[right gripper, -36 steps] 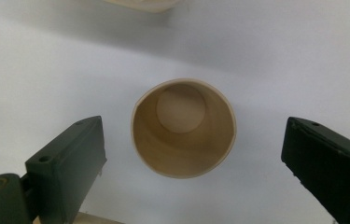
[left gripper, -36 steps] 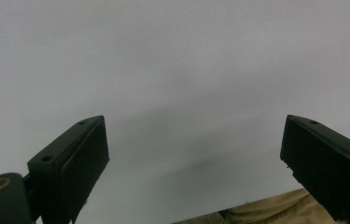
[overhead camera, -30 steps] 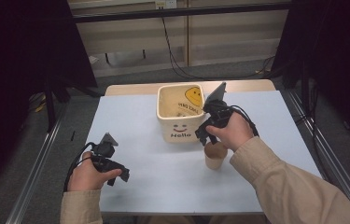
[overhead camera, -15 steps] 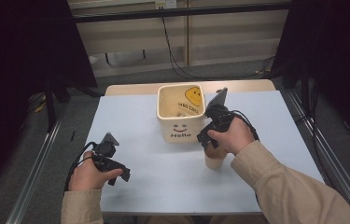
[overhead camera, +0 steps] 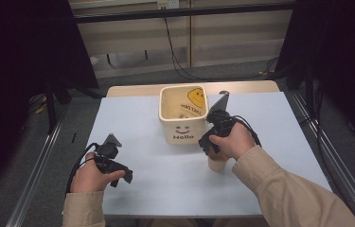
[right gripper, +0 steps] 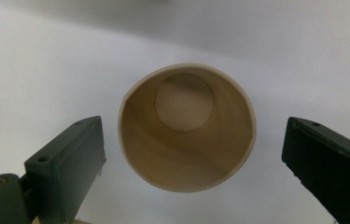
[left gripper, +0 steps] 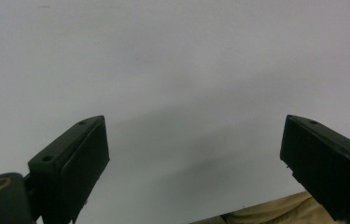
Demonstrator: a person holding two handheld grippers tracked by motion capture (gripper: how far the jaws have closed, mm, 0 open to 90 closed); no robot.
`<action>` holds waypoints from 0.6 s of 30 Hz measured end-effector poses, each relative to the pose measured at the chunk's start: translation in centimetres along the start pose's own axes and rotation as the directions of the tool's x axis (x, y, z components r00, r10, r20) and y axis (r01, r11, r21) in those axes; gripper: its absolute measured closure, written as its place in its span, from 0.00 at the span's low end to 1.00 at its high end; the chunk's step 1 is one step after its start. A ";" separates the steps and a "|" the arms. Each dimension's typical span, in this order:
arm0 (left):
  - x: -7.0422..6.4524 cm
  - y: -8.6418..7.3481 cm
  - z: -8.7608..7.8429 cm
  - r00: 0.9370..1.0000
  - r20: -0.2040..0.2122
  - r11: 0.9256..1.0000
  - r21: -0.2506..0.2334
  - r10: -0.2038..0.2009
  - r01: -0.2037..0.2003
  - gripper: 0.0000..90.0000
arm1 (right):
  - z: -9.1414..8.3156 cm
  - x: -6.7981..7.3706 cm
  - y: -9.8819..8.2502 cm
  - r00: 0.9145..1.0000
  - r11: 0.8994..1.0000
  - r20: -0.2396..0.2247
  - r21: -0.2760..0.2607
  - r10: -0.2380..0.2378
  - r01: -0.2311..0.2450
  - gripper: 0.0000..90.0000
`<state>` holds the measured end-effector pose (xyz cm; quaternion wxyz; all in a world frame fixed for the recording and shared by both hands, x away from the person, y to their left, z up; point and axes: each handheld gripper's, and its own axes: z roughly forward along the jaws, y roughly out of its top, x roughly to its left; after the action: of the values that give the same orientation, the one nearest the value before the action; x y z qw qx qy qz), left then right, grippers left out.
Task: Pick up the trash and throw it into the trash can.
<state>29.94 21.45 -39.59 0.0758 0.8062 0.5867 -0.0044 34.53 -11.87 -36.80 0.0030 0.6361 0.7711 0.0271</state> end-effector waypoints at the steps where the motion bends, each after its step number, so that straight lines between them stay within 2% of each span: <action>1: 0.0 0.0 0.0 1.000 0.000 1.000 0.000 0.000 0.000 0.09 | 0.0 0.0 0.0 1.000 1.000 0.000 0.000 0.000 0.000 0.07; 5: 0.1 0.0 -0.1 1.000 -0.004 1.000 0.003 0.014 -0.014 0.09 | 0.6 0.1 0.1 1.000 1.000 -0.002 0.000 0.002 -0.002 0.07; 9: 0.2 0.0 -0.2 1.000 -0.003 1.000 0.001 0.012 -0.012 0.09 | 1.1 0.5 0.0 1.000 1.000 0.007 0.012 -0.009 0.009 0.07; 18: 0.2 0.0 -0.2 1.000 0.002 1.000 0.001 0.002 -0.002 0.09 | 1.6 0.6 0.0 1.000 1.000 0.015 0.019 -0.002 0.002 0.11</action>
<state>29.97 21.65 -39.43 0.0759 0.8067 0.5860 -0.0053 34.47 -11.26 -38.42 0.0025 0.6356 0.7719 0.0150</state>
